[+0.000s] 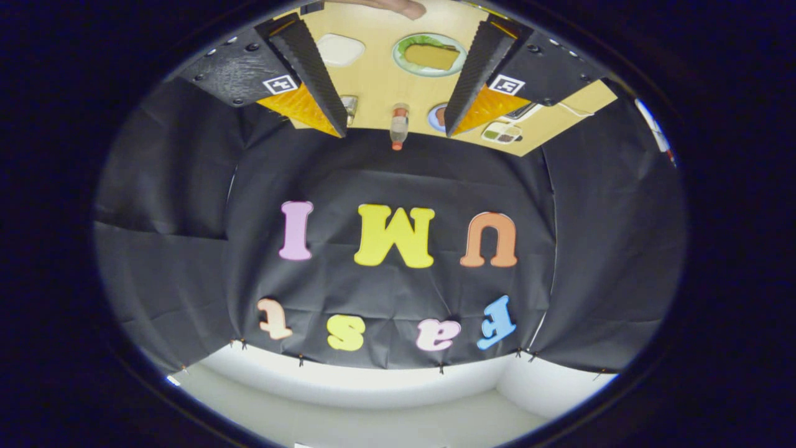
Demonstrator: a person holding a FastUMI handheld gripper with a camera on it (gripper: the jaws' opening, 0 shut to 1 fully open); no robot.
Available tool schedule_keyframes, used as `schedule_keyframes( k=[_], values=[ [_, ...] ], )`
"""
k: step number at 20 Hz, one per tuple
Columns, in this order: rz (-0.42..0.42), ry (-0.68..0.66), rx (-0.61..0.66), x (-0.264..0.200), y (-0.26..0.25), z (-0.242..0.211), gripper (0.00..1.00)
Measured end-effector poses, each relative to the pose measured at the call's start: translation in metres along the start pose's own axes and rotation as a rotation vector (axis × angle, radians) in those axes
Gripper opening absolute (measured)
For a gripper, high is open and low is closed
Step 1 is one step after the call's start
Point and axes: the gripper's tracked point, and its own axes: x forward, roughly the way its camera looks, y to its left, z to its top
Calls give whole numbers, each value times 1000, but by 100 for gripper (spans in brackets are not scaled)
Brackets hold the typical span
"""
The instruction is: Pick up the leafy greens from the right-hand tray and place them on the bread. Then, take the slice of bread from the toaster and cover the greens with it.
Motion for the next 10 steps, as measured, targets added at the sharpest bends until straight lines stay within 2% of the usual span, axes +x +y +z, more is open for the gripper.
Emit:
schedule_keyframes(
  k=[4, 7, 10],
  values=[
    [-38, -36, -67, -32, 9, -12, 95],
    [-6, -57, -39, -40, 22, -9, 96],
    [-34, -99, -8, -42, 6, 6, 96]
  ],
)
